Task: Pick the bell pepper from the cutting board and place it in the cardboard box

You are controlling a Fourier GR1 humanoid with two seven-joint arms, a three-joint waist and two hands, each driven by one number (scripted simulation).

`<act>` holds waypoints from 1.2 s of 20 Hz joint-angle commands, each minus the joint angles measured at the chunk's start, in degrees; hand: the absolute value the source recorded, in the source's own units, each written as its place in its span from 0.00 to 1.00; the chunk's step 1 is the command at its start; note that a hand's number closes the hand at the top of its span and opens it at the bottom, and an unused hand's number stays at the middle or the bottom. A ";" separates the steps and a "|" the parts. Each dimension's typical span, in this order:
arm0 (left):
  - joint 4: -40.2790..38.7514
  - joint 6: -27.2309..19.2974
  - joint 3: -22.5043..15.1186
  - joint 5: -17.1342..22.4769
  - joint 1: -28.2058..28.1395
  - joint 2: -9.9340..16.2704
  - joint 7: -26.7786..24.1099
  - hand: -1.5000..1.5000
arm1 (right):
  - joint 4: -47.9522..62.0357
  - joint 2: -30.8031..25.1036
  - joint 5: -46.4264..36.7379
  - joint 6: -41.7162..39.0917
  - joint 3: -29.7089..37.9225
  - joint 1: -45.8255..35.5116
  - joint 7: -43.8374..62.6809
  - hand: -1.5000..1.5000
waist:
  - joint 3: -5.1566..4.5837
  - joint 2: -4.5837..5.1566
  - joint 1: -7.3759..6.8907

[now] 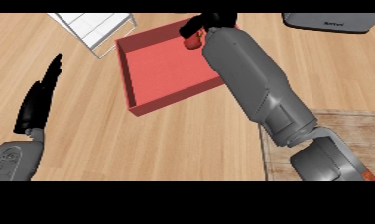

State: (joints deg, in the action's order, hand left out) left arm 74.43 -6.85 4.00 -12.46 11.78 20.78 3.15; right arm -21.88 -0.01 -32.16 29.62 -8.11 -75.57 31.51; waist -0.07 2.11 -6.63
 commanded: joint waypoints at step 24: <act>0.68 -1.62 3.75 -0.31 -6.61 -0.39 -1.58 0.50 | -14.15 -5.33 17.12 11.45 10.26 12.53 -26.82 0.00 | 0.07 -2.39 6.94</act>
State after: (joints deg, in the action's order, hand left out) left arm 75.36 -7.87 7.05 -12.66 7.81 20.92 3.82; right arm -31.30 -2.04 -15.85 44.40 1.93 -66.68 3.91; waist 0.02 0.19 -0.96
